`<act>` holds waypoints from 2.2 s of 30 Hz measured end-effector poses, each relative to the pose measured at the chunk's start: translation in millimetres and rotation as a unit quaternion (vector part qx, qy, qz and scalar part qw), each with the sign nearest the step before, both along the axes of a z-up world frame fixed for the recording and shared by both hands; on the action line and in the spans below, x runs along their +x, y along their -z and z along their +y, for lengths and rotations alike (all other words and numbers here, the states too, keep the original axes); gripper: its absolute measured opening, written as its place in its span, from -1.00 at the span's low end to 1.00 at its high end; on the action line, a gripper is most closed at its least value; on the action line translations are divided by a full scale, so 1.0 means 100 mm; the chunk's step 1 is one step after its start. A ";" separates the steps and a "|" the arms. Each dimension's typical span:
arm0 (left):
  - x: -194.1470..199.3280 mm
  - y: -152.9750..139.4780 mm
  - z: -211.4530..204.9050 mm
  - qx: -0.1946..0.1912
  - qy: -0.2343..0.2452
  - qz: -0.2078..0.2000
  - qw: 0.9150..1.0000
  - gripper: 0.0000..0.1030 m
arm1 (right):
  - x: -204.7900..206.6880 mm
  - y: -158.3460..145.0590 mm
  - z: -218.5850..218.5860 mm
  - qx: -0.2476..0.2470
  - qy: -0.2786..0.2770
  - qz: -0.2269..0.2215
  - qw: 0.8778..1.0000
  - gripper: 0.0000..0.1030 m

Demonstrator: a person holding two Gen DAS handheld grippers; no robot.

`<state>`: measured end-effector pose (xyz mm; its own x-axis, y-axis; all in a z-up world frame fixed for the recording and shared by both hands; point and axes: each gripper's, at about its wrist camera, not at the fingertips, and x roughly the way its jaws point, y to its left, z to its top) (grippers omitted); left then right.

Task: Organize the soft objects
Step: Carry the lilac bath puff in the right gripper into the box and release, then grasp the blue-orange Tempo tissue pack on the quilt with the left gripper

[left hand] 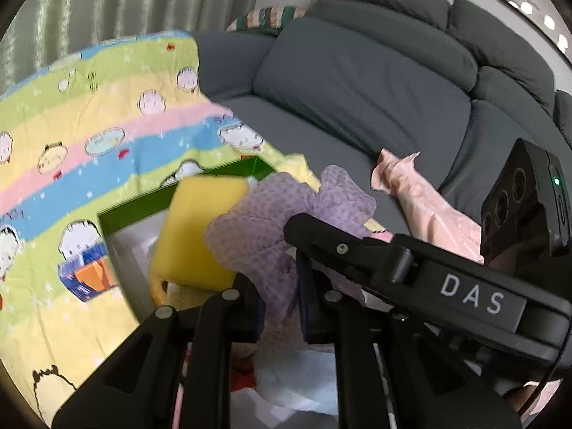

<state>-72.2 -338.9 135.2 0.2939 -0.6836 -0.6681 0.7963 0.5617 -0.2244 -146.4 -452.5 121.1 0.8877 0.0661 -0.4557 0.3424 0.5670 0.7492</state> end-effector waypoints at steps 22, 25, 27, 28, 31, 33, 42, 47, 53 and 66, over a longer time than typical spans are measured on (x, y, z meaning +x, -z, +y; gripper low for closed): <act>0.11 0.14 0.14 0.017 -0.022 0.033 0.999 -0.58 | 0.16 0.38 -0.14 -0.003 0.024 0.118 0.993 -0.28; 0.22 -0.01 0.38 0.006 -0.053 0.020 0.998 -0.05 | 0.08 0.34 -0.15 0.002 0.024 0.106 0.994 -0.01; 0.35 -0.11 0.60 -0.009 -0.095 -0.005 0.995 0.68 | 0.02 0.25 -0.14 -0.009 0.034 0.092 0.995 0.36; 0.44 -0.13 0.73 -0.012 -0.126 -0.023 0.992 0.76 | -0.01 0.20 -0.13 -0.018 0.043 0.087 0.995 0.42; 0.69 -0.06 0.95 0.012 -0.180 -0.028 0.983 0.81 | -0.13 0.07 -0.11 -0.048 0.076 0.073 0.993 0.52; 0.88 0.07 1.11 0.024 -0.209 -0.011 0.978 0.81 | -0.19 0.01 -0.11 -0.059 0.096 0.068 0.991 0.52; 1.26 0.49 1.21 0.008 -0.256 0.071 0.964 0.80 | -0.27 -0.08 -0.13 -0.058 0.112 0.029 0.992 0.52; 1.36 0.63 1.11 0.043 -0.265 0.064 0.961 0.80 | -0.21 -0.07 -0.12 -0.054 0.093 0.027 0.994 0.52; 1.47 0.79 1.08 0.028 -0.277 0.089 0.956 0.79 | -0.23 -0.06 -0.15 -0.053 0.099 0.027 0.993 0.52; 1.61 0.95 1.16 -0.031 -0.309 0.153 0.938 0.16 | -0.27 -0.03 -0.20 -0.049 0.100 0.029 0.993 0.52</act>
<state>89.0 -222.4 39.7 0.4477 -0.4870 -0.7500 0.2165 0.8728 -0.4375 -173.6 -472.5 123.7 0.8504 -0.1569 -0.5022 0.4970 0.5530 0.6688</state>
